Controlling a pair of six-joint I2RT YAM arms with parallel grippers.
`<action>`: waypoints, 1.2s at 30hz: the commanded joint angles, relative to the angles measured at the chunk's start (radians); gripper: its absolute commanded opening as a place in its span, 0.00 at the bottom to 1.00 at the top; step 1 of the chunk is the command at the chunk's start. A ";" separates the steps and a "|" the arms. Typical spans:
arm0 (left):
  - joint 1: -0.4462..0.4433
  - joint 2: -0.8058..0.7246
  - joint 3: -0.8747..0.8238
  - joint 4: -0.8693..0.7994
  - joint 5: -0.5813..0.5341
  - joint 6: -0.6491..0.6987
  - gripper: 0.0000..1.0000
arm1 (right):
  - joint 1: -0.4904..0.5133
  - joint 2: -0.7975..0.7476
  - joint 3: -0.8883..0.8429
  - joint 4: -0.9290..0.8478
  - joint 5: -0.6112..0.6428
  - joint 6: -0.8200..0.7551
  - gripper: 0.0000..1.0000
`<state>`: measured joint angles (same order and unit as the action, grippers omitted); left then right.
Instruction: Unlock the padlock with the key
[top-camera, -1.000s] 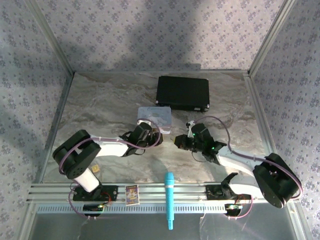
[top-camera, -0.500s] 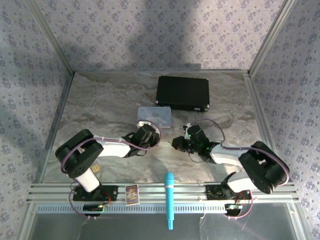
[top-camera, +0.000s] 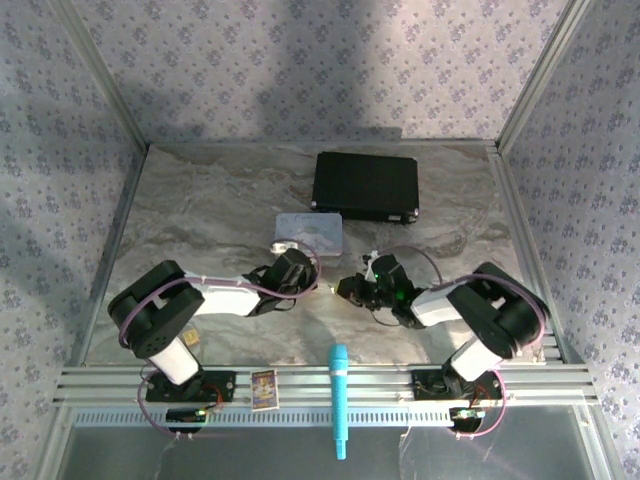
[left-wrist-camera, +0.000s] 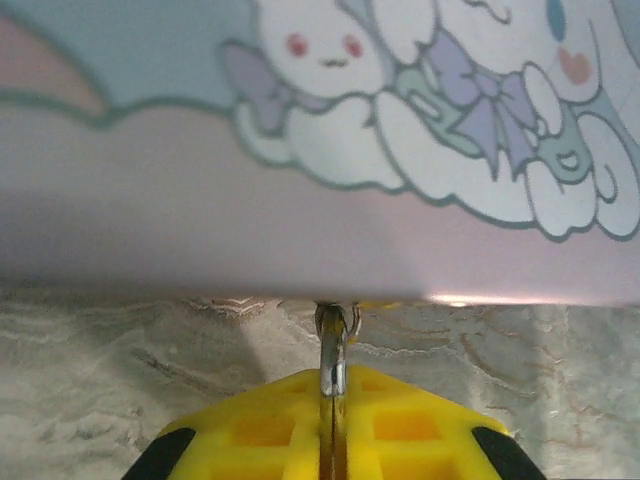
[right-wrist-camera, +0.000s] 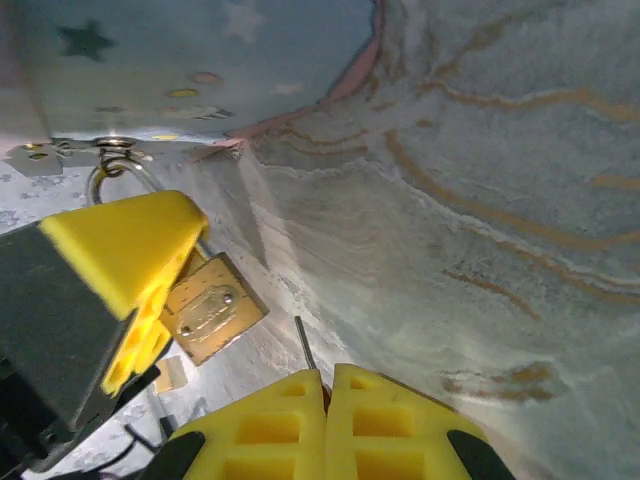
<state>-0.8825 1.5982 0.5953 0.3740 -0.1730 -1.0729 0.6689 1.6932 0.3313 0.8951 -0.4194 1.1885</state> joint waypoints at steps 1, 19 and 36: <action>0.000 -0.047 -0.017 0.050 -0.011 -0.110 0.03 | -0.011 0.063 -0.027 0.220 -0.058 0.113 0.00; 0.020 -0.034 -0.072 0.212 0.030 -0.327 0.00 | -0.017 0.051 -0.091 0.372 -0.095 0.156 0.00; 0.021 -0.025 -0.062 0.205 0.038 -0.368 0.00 | -0.025 0.095 -0.063 0.422 -0.105 0.185 0.00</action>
<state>-0.8658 1.5742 0.5262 0.5327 -0.1425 -1.4239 0.6521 1.7966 0.2932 1.2846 -0.5354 1.3628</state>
